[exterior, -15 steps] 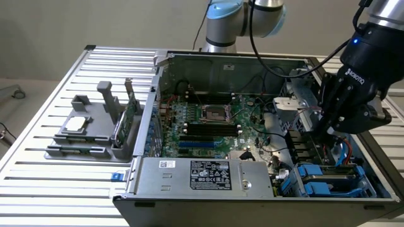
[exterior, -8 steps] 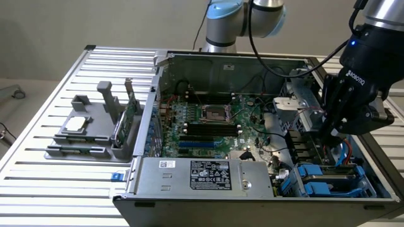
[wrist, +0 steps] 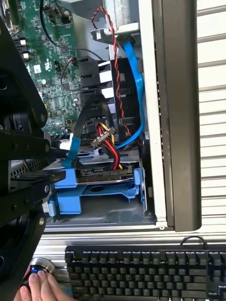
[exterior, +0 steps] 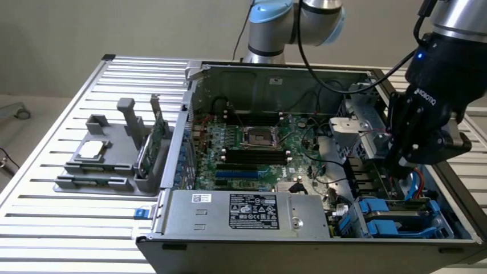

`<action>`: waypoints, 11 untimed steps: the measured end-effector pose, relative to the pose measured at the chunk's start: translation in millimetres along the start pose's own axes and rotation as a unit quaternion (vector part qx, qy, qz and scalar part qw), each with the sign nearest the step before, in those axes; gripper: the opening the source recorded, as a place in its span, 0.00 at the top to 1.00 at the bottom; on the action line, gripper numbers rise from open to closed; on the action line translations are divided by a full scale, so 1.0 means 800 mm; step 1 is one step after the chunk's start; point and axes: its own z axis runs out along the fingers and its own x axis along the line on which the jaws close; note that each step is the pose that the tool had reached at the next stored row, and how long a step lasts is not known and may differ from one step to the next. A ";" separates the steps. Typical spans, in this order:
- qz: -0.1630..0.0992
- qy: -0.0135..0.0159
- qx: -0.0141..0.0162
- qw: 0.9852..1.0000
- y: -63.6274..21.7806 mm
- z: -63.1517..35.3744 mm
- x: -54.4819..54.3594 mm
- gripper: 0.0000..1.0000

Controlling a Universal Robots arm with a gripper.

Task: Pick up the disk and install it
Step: 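Insert the second disk wire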

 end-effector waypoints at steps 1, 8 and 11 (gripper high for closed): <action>0.000 0.000 -0.001 1.000 -0.001 0.000 0.000 0.75; 0.002 0.001 -0.006 1.000 -0.011 0.001 -0.001 0.75; 0.002 0.001 -0.008 1.000 -0.011 0.002 -0.001 0.75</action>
